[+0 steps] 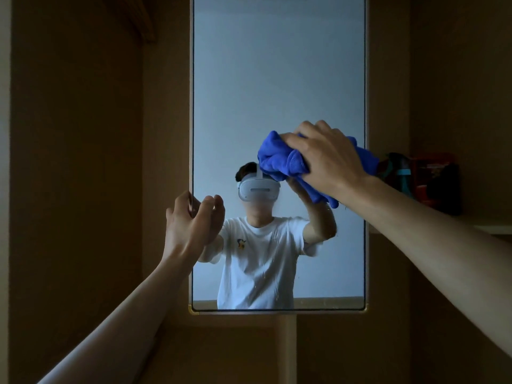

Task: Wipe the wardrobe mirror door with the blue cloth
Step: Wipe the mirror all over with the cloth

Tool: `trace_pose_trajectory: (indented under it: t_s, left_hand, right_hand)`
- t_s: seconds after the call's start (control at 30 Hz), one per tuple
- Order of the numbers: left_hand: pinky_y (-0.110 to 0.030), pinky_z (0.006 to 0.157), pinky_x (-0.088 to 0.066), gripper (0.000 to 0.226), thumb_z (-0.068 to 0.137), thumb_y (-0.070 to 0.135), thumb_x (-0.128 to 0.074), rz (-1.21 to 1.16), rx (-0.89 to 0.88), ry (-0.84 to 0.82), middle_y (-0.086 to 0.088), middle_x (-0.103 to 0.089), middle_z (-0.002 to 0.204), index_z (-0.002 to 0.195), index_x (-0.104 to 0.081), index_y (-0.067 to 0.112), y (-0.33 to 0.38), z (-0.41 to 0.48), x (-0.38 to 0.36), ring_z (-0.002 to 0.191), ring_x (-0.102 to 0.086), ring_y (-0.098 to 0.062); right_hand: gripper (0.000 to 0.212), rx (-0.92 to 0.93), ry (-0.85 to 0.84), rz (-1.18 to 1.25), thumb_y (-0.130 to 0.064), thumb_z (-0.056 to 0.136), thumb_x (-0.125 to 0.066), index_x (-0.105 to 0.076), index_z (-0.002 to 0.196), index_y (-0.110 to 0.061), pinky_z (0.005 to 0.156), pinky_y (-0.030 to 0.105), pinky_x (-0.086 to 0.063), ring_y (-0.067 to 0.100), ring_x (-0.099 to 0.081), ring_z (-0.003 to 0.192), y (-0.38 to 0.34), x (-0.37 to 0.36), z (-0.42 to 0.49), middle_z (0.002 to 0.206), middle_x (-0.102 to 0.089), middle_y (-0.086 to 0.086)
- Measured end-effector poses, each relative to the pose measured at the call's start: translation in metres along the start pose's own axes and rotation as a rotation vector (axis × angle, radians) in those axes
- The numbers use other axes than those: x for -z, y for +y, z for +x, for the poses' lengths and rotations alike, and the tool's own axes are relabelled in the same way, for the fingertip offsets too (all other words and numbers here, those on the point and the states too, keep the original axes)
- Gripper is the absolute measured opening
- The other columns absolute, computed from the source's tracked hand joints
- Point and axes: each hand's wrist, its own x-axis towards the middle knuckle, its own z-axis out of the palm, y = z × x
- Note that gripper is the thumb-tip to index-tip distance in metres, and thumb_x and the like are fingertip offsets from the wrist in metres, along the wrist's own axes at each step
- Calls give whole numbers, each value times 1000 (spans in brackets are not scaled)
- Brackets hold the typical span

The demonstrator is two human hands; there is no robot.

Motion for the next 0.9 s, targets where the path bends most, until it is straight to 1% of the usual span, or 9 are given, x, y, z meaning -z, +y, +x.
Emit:
trace_pose_trajectory:
  t_s: [0.07, 0.1, 0.23, 0.33, 0.4, 0.53, 0.63, 0.8, 0.9]
  left_hand:
    - [-55, 97, -53, 46, 91, 59, -52, 6, 4, 20, -11, -54, 125, 119, -51, 23, -2, 0, -4, 109, -58, -30]
    - [-56, 98, -53, 43, 94, 56, -53, 13, 6, 28, -11, -52, 127, 122, -51, 23, -3, 0, -6, 112, -57, -31]
    - [-57, 102, -50, 57, 97, 54, -54, 55, 22, 40, -11, -39, 141, 143, -42, 22, -7, -2, -11, 124, -50, -34]
    - [-59, 103, -49, 60, 97, 53, -55, 61, 14, 53, -12, -36, 146, 146, -39, 23, -8, -4, -13, 129, -48, -37]
    - [-60, 106, -47, 64, 97, 53, -55, 59, 15, 55, -11, -32, 151, 151, -34, 25, -8, -6, -15, 134, -44, -38]
    - [-61, 111, -40, 77, 97, 53, -55, 77, 25, 41, -10, -25, 157, 160, -19, 27, -5, -8, -16, 143, -34, -38]
    - [-62, 114, -37, 82, 97, 54, -56, 105, 34, 19, -9, -21, 160, 161, -14, 26, -2, -7, -16, 147, -29, -37]
    - [-64, 111, -39, 85, 92, 58, -61, 140, 36, -9, -13, -24, 156, 158, -21, 22, -2, -6, -16, 145, -28, -40]
    - [-64, 112, -38, 85, 93, 57, -60, 149, 23, 3, -14, -24, 156, 159, -19, 23, -2, -7, -17, 146, -26, -40]
  right_hand:
    - [37, -4, 9, -2, -29, 92, -59, -57, 128, -22, 82, 48, -45, 29, -51, 98, 0, -3, -7, 109, -57, 3]
    - [37, -1, 9, -11, -28, 92, -58, -57, 129, -22, 81, 48, -45, 29, -51, 98, -2, -6, -13, 109, -57, 3]
    - [39, 87, -43, -2, -32, 89, -51, -57, 126, -22, 78, 47, -45, 28, -51, 95, -13, -19, -52, 106, -56, 3]
    - [43, 147, -91, 10, -16, 85, -64, -57, 127, -23, 77, 43, -46, 26, -52, 94, -20, -32, -88, 108, -57, 3]
    - [48, 163, -122, 7, -16, 84, -71, -58, 129, -24, 76, 41, -44, 25, -53, 93, -22, -39, -105, 110, -57, 3]
    - [50, 190, -141, -3, -16, 86, -66, -54, 134, -25, 75, 41, -45, 24, -52, 94, -14, -35, -101, 112, -56, 2]
    - [51, 111, -82, 8, -12, 84, -66, -55, 133, -24, 77, 42, -45, 25, -51, 94, -1, -23, -80, 109, -57, 1]
    - [45, -79, 42, -52, -13, 87, -62, -57, 131, -22, 79, 48, -46, 31, -53, 97, 45, 6, -38, 108, -58, 6]
    - [44, -111, 56, -47, -15, 83, -63, -59, 126, -19, 73, 43, -45, 32, -55, 94, 64, 14, -28, 104, -58, 7]
